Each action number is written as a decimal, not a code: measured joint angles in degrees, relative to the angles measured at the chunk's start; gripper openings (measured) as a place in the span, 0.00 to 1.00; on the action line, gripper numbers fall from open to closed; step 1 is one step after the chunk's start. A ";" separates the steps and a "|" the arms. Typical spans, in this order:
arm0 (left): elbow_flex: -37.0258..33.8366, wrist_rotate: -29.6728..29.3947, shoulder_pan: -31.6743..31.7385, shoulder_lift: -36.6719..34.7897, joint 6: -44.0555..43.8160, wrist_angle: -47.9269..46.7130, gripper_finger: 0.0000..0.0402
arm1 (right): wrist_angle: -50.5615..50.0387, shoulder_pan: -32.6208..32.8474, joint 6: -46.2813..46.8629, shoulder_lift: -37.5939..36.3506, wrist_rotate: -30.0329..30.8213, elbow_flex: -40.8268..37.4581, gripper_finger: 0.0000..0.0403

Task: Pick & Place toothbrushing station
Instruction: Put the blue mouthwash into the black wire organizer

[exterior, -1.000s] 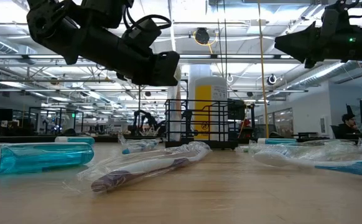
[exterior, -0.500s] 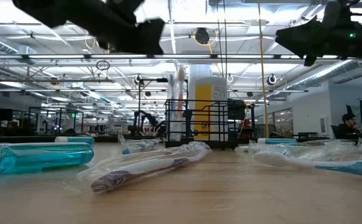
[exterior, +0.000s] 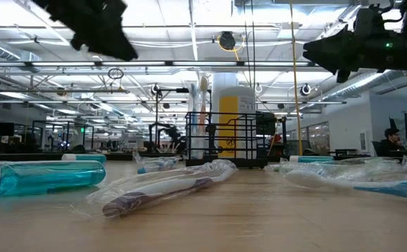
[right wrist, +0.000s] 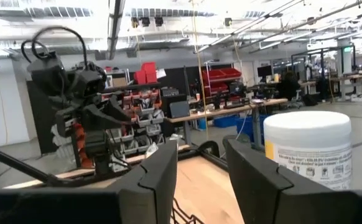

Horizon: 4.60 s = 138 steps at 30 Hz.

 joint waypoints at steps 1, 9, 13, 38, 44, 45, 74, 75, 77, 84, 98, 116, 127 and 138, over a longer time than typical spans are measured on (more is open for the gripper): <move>0.00 1.48 0.00 -0.53 -3.19 -4.48 0.41 | 0.00 0.00 0.00 0.32 0.01 0.00 0.32; -0.66 6.02 1.82 0.59 -20.44 -32.64 0.41 | 0.71 0.00 -0.11 1.06 0.01 0.00 0.32; -4.98 11.79 4.66 -0.17 -21.16 -31.21 0.41 | 3.13 0.00 -0.39 1.05 0.01 0.00 0.32; -30.58 22.14 23.60 -12.02 -7.73 -1.35 0.41 | 3.17 -0.02 -4.55 1.81 0.01 0.00 0.32; -35.08 22.61 25.65 -12.02 -7.60 6.58 0.41 | 3.13 -0.02 -4.55 1.85 0.01 0.00 0.32; -35.48 22.65 25.70 -12.00 -7.62 7.15 0.41 | 3.10 -0.02 -4.55 1.85 0.01 0.00 0.32; -37.03 31.91 22.21 -11.98 -7.92 28.66 0.21 | 3.82 0.15 -7.50 3.04 -6.23 1.69 0.32; -37.02 33.28 21.99 -11.98 -8.02 30.65 0.21 | 3.82 0.46 -7.52 3.77 -6.16 2.19 0.32; -36.50 36.66 21.64 -11.98 -9.64 33.47 0.21 | 3.83 1.50 -7.68 5.86 -6.09 3.27 0.32; -31.30 41.85 19.51 -11.98 -14.77 34.67 0.21 | 9.90 7.35 -13.61 18.43 -6.09 8.12 0.32; -13.91 50.39 10.62 -11.81 -18.56 16.57 0.22 | 14.53 12.08 -22.99 45.96 -6.02 25.94 0.32; 14.59 57.06 10.88 12.52 -18.69 -15.42 0.22 | 1.50 17.20 -29.87 61.50 -8.83 41.63 0.54; 21.68 59.38 10.87 19.09 -15.68 -14.78 0.22 | -2.59 20.74 -37.65 69.53 7.17 49.17 0.54; 21.68 59.27 10.89 19.87 -14.75 -11.55 0.22 | -2.70 20.69 -40.57 70.43 7.36 49.20 0.46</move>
